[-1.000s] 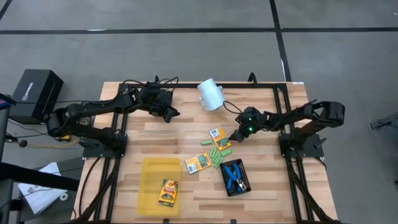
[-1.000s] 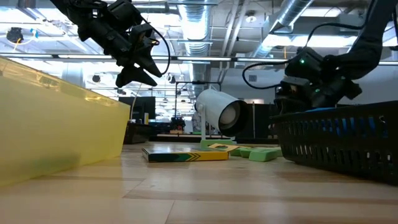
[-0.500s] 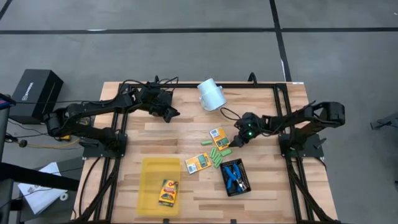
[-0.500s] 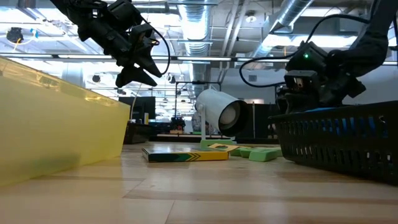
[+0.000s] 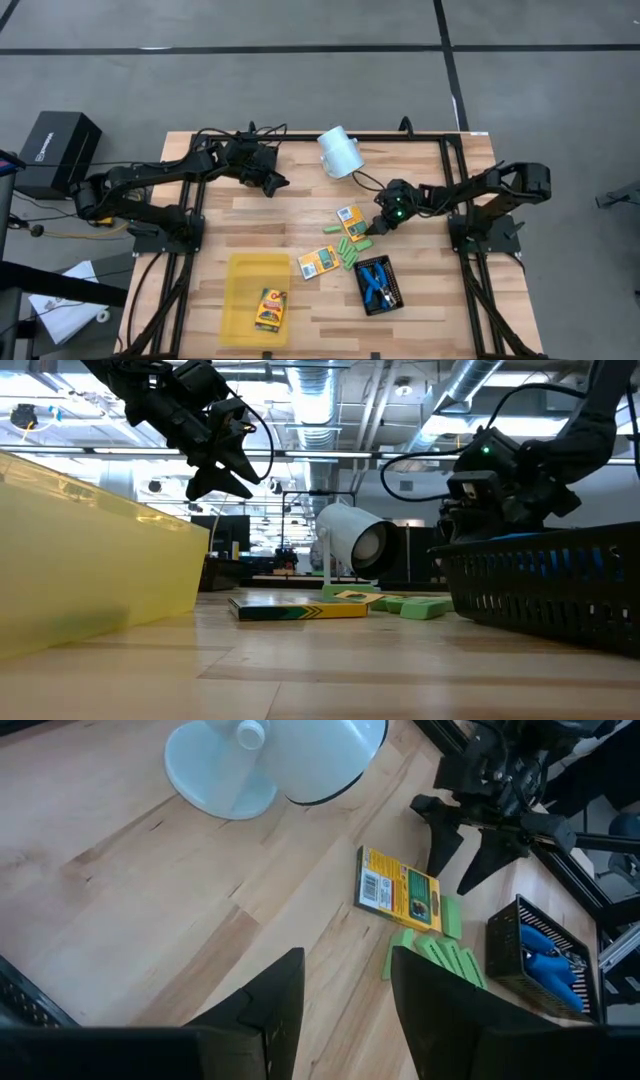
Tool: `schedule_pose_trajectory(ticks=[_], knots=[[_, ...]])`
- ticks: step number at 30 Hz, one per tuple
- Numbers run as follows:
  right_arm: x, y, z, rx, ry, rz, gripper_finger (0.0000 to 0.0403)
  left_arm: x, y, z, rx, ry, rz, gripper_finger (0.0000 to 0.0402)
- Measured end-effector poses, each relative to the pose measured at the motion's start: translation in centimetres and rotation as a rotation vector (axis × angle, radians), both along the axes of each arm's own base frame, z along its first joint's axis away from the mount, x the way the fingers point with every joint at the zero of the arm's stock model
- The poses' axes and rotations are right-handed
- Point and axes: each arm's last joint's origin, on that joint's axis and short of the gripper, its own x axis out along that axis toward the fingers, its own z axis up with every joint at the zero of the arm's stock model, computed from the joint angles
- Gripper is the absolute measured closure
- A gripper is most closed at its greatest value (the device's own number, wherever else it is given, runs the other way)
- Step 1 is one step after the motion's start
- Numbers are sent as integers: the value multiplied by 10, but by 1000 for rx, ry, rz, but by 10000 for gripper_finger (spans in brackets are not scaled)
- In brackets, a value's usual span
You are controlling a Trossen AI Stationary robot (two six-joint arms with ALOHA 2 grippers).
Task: Pick & Place School Supplies
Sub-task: Put the yellow crayon box into the yellow bin
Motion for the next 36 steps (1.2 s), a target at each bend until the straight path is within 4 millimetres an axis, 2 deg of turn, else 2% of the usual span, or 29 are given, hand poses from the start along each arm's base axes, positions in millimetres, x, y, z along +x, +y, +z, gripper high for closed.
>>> schedule_pose_trajectory(ticks=[10,14,20,23,27,36], knots=[[6,-11,6,-50,-32,-34,215,0,0,0,0,0,0,257],[6,-12,6,-58,-35,-29,241,0,0,0,-8,-4,-7,257],[6,-12,7,-63,-46,-12,302,0,0,0,-10,-5,-10,257],[4,-10,6,-35,-24,16,313,0,0,0,-14,-6,-8,257],[-1,-12,2,-34,31,39,290,0,0,0,-14,-6,-9,257],[-8,-35,2,-35,18,-33,207,0,0,0,-15,-6,-9,257]])
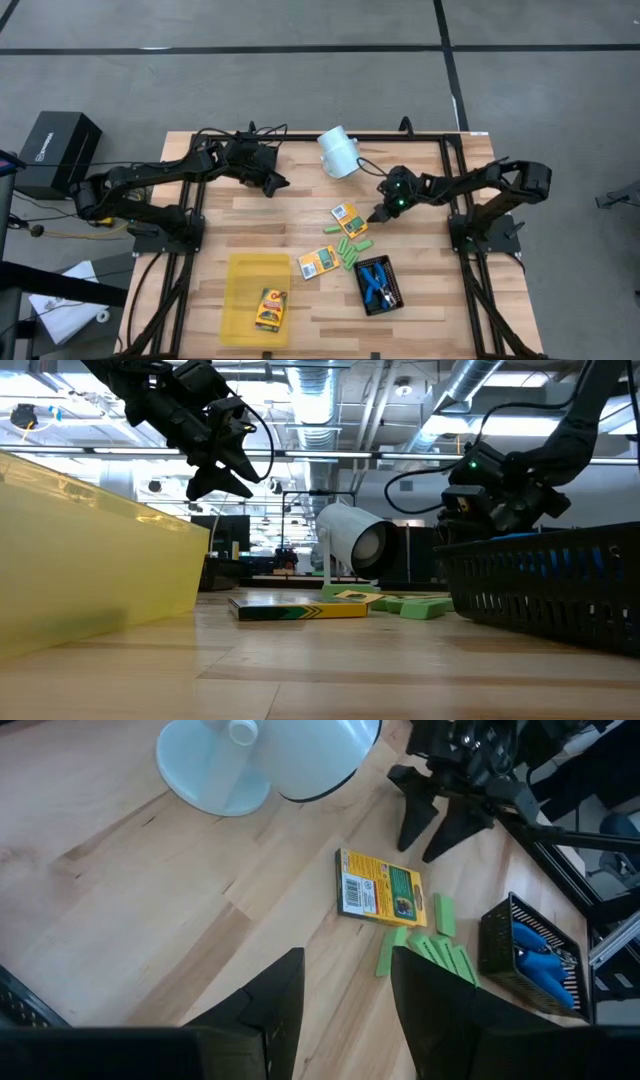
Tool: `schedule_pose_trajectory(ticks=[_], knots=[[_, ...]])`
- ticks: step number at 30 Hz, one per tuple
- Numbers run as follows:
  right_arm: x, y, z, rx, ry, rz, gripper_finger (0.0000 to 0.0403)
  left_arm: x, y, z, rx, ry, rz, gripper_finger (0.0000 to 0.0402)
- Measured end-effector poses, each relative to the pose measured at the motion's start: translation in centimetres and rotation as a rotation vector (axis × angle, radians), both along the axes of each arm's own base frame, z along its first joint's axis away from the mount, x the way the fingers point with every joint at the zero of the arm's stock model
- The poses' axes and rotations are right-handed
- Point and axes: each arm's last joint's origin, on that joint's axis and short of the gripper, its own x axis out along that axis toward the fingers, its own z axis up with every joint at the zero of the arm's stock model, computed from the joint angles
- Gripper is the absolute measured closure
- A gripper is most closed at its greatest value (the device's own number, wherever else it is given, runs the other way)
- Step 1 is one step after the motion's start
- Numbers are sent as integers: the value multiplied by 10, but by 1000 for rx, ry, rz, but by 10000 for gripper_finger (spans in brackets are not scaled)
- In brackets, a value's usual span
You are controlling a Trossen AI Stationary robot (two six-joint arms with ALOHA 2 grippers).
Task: Pick & Place School Supplies
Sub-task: Put the yellow crayon box into the yellow bin
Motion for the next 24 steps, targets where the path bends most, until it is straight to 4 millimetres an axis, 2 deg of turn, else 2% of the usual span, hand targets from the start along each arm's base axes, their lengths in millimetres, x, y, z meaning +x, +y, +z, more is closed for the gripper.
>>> schedule_pose_trajectory(ticks=[4,9,12,15,24], knots=[[2,6,0,24,0,26,200,0,0,0,2,0,-1,257],[8,16,2,35,0,74,215,0,0,0,5,1,0,257],[16,14,8,24,-22,78,228,0,0,0,6,1,-1,257],[24,11,5,32,-5,76,238,0,0,0,7,1,-2,257],[78,-2,-3,80,-46,177,237,0,-1,0,-23,-7,-33,257]])
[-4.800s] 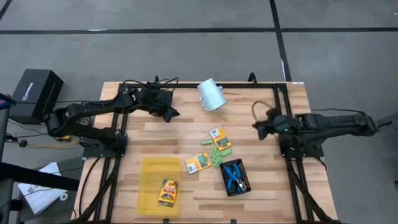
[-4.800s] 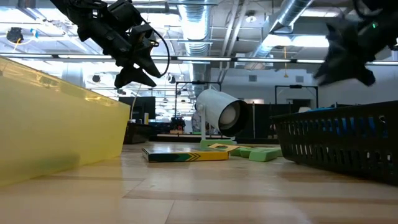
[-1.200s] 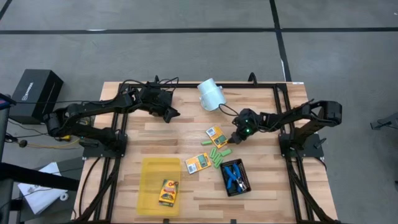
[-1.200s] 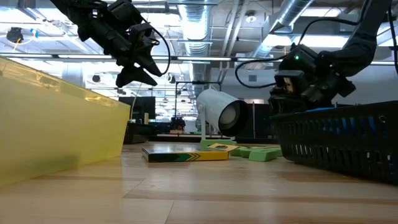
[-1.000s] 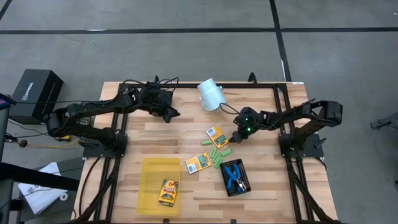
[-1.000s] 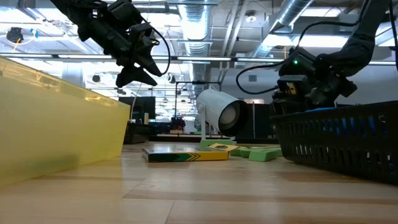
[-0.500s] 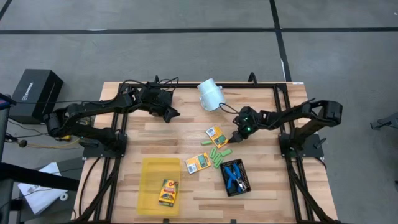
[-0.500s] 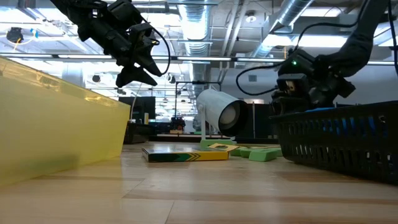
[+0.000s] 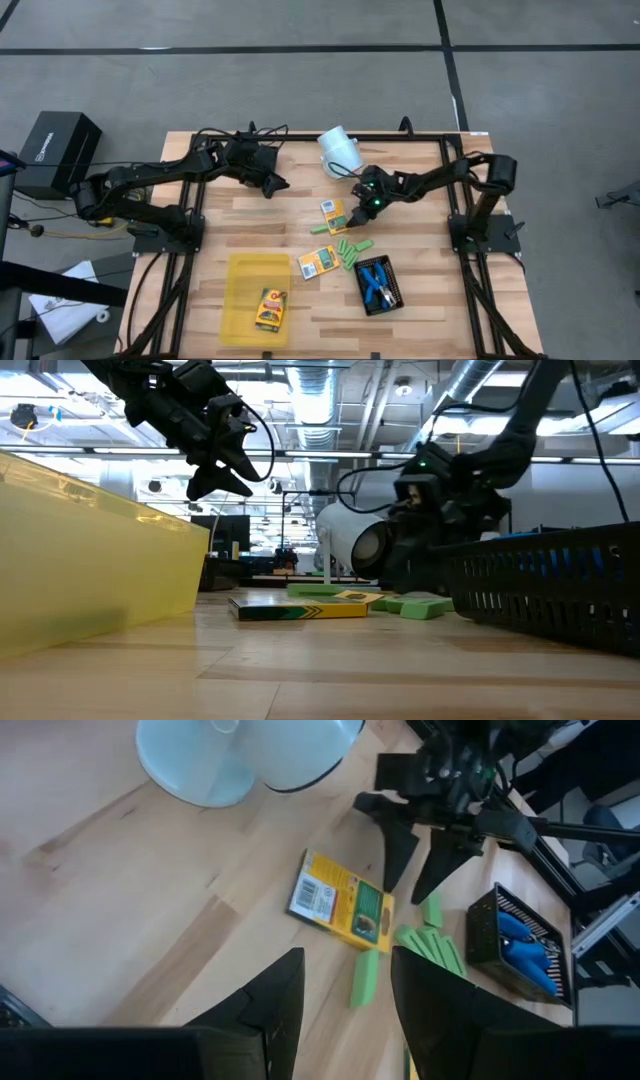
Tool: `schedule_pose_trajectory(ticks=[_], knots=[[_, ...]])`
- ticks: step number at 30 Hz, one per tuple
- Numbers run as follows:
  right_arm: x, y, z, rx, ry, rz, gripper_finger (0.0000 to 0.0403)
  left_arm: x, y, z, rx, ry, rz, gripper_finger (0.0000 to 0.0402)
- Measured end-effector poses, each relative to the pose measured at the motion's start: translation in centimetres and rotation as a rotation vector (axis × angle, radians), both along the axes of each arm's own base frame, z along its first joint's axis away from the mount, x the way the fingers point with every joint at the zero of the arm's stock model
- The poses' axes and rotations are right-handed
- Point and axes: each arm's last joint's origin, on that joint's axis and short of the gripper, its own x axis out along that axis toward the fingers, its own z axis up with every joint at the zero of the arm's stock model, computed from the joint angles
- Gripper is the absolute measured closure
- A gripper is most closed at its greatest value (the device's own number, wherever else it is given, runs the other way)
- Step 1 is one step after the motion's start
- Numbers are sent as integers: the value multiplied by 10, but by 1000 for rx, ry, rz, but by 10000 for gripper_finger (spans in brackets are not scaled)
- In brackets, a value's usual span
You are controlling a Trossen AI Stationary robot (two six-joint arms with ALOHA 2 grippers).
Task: Pick & Place School Supplies
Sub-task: Put the yellow crayon box into the yellow bin
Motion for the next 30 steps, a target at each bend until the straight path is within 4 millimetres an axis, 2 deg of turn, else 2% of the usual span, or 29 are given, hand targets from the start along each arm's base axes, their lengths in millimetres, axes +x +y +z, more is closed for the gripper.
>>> schedule_pose_trajectory(ticks=[3,11,15,18,20,23,26,30], knots=[[6,-6,5,-7,-35,-8,233,0,0,0,-3,0,-3,257],[-3,-22,30,-13,-84,-89,237,0,0,0,6,5,13,257],[-7,-28,56,-23,-166,-129,243,1,2,-3,23,25,47,257],[-10,-30,79,-29,-250,-167,246,5,2,-13,0,76,0,257],[-12,-30,99,-41,-315,-180,248,12,-4,-23,13,109,-99,257],[-14,-28,123,-75,-391,-183,252,29,-19,-32,123,129,-324,257],[-17,-29,137,-97,-438,-191,256,52,-34,-32,209,92,-524,257],[-24,-32,147,-113,-469,-203,262,84,-45,-34,238,86,-642,257]])
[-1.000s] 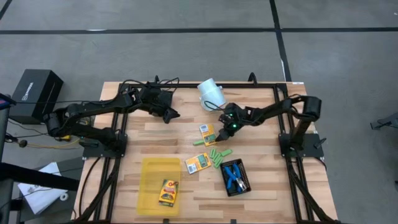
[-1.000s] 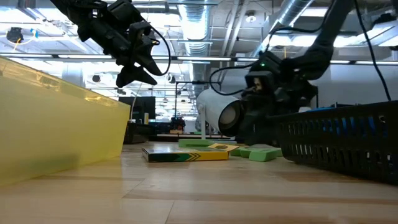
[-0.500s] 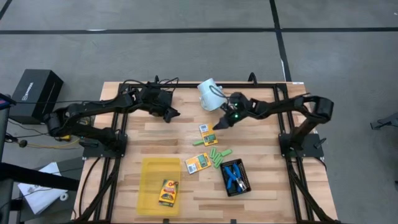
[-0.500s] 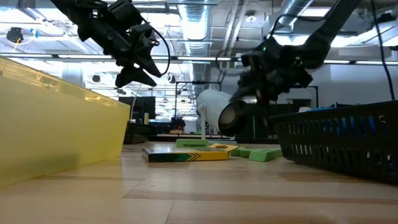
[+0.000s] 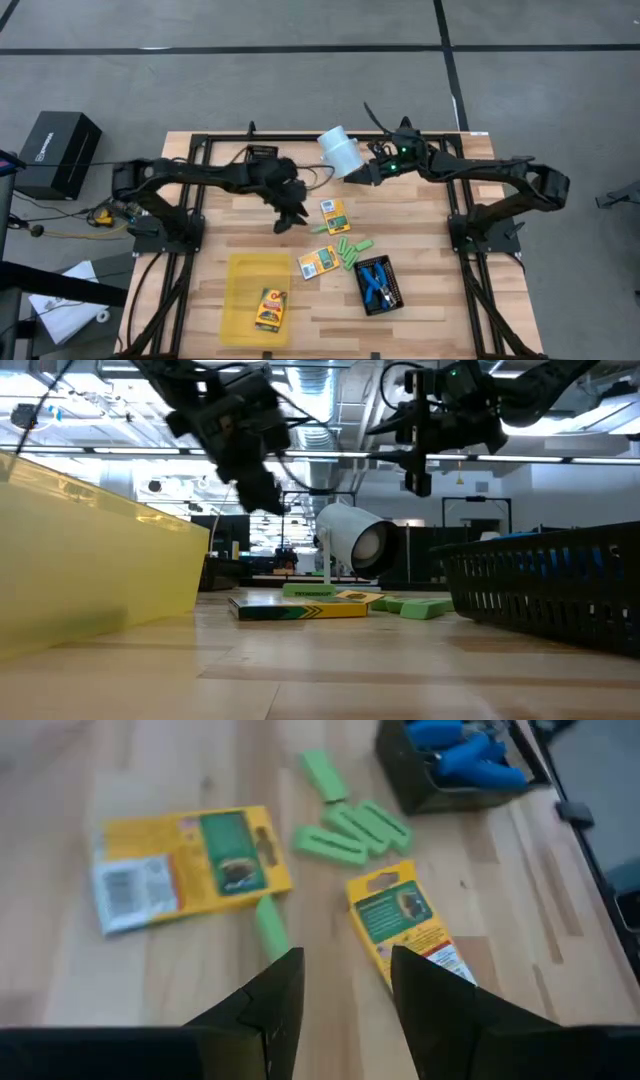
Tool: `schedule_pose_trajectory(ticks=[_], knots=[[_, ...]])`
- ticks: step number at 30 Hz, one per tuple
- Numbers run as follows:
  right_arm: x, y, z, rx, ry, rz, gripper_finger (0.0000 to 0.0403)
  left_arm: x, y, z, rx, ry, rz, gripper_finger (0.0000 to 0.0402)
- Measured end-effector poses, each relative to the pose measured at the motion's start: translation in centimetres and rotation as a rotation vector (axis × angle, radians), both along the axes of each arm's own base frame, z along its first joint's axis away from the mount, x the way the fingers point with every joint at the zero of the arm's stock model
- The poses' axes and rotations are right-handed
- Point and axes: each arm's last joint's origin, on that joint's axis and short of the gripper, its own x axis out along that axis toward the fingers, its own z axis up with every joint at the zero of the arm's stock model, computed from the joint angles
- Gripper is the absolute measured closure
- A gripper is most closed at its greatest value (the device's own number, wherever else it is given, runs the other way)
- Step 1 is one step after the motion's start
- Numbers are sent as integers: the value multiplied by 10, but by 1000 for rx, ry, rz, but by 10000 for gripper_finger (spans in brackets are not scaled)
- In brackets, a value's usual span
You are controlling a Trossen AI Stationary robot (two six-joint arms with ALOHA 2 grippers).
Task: Pick & Place School Supplies
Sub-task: Put the yellow crayon box into the yellow bin
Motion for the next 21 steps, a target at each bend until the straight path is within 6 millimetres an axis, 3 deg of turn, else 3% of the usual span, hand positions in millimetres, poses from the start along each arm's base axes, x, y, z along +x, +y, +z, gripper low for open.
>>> schedule_pose_trajectory(ticks=[12,21], knots=[[-1,7,5,-16,-42,122,267,74,4,-27,-89,-29,-235,257],[-3,7,6,-22,-68,213,271,101,-18,-58,-110,1,-373,257]])
